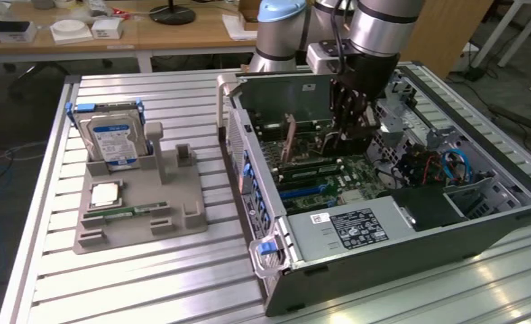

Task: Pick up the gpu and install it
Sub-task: 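Insert the gpu into the slot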

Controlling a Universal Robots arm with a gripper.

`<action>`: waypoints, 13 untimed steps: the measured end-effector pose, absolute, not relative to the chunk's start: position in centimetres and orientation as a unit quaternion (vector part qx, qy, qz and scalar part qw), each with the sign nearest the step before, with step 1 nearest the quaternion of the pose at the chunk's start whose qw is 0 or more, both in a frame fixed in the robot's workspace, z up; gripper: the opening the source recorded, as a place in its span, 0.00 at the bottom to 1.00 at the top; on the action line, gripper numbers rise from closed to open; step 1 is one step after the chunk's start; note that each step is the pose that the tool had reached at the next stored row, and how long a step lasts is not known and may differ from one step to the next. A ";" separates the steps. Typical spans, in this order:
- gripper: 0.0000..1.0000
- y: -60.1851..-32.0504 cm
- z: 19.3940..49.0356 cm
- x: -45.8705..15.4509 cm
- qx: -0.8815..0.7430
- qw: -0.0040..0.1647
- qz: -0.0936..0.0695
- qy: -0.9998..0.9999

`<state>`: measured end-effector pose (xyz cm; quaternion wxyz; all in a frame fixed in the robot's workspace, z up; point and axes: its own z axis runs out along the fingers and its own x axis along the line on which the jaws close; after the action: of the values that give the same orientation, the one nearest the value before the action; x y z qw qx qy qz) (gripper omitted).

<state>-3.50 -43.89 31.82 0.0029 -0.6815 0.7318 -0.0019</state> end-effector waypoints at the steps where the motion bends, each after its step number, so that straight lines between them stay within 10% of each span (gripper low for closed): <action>1: 0.26 -43.9 31.7 -3.5 -0.681 0.003 -0.002 0.732; 13: 0.26 -44.0 30.8 -4.0 -0.681 0.001 -0.003 0.732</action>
<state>-4.02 -44.05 30.85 0.0012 -0.6814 0.7319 -0.0031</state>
